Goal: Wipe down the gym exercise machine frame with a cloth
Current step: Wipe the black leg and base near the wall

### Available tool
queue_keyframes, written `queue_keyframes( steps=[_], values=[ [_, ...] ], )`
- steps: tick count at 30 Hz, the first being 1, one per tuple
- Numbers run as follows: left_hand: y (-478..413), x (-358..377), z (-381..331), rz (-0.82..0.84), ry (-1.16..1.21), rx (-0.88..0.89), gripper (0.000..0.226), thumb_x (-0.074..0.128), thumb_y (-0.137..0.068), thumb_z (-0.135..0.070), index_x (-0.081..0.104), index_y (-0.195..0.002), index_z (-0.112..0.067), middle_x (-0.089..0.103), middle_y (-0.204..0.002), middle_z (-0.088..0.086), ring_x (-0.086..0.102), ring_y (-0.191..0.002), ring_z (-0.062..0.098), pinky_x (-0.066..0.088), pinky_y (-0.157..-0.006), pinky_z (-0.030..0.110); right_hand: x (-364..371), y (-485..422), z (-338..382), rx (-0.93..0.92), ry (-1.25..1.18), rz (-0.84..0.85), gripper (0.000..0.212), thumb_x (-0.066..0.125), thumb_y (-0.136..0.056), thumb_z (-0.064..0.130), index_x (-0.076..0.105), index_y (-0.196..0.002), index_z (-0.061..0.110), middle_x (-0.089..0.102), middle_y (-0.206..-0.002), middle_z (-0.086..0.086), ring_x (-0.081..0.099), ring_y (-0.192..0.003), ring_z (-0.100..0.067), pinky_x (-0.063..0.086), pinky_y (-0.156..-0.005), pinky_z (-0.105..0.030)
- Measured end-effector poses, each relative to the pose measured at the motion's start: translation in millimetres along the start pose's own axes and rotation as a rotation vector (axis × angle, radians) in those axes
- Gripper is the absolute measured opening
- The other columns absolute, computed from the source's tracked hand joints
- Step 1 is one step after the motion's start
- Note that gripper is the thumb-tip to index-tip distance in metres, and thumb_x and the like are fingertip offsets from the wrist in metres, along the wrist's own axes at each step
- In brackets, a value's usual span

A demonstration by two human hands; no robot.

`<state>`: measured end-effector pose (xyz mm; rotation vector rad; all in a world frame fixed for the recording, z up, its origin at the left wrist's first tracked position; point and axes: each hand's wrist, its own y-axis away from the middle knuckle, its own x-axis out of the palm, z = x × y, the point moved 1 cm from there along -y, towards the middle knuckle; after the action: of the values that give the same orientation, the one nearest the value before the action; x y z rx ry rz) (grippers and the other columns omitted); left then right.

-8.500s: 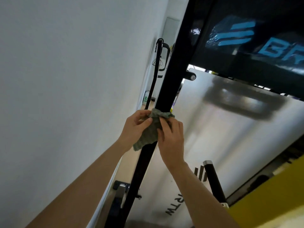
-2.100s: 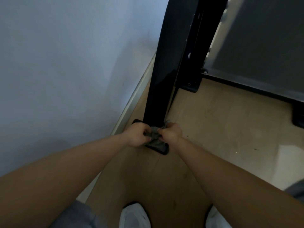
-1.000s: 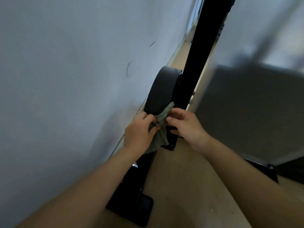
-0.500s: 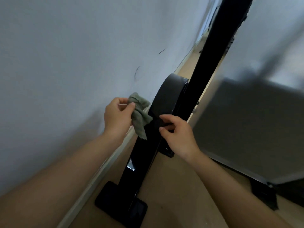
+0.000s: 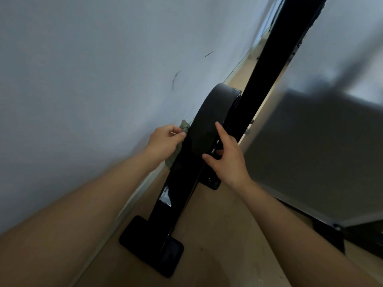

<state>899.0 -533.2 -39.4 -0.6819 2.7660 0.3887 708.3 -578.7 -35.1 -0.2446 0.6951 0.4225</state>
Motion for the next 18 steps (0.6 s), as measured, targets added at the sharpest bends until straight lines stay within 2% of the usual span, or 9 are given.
queue_keyframes(
  steps=[3,7,9,13,18],
  values=[
    [10,-9,6,0.163,-0.045,-0.072,0.017,0.056,-0.101,-0.033,0.067,-0.095,-0.020,0.068,-0.098,0.005,0.066,-0.092,0.023,0.055,-0.091,0.043,7,-3,1,0.000,0.009,-0.025,0.106,0.081,-0.083,0.020,0.011,-0.159,0.042,0.038,-0.148,-0.003,0.049,-0.128,-0.021,0.047,-0.109,-0.043],
    [17,-22,3,0.302,-0.077,-0.220,0.042,0.036,-0.106,-0.048,0.064,-0.119,-0.019,0.068,-0.114,0.002,0.065,-0.095,0.024,0.054,-0.082,0.036,18,-5,4,0.013,0.028,-0.077,0.112,0.083,-0.081,0.016,0.007,-0.159,0.042,0.036,-0.147,-0.007,0.049,-0.129,-0.025,0.046,-0.110,-0.046],
    [15,-23,0,0.313,-0.047,-0.243,0.053,0.028,-0.106,-0.055,0.062,-0.126,-0.020,0.068,-0.117,0.003,0.065,-0.097,0.025,0.055,-0.083,0.037,21,-6,3,0.015,0.016,-0.094,0.112,0.084,-0.080,0.015,0.008,-0.158,0.044,0.036,-0.148,-0.007,0.048,-0.131,-0.026,0.047,-0.109,-0.047],
    [9,-15,-9,0.304,0.036,-0.203,0.058,0.023,-0.105,-0.060,0.059,-0.133,-0.024,0.066,-0.125,0.002,0.064,-0.109,0.024,0.054,-0.096,0.042,21,-7,0,0.012,0.012,-0.101,0.113,0.084,-0.080,0.017,0.008,-0.157,0.047,0.036,-0.148,-0.004,0.050,-0.129,-0.025,0.049,-0.106,-0.049],
    [-6,-6,-24,0.277,0.088,-0.137,0.064,0.019,-0.103,-0.064,0.060,-0.133,-0.025,0.064,-0.127,0.001,0.062,-0.113,0.023,0.051,-0.092,0.038,22,-8,-1,0.007,0.014,-0.109,0.114,0.084,-0.080,0.017,0.007,-0.156,0.051,0.036,-0.146,-0.001,0.051,-0.127,-0.024,0.050,-0.105,-0.047]
  ],
)
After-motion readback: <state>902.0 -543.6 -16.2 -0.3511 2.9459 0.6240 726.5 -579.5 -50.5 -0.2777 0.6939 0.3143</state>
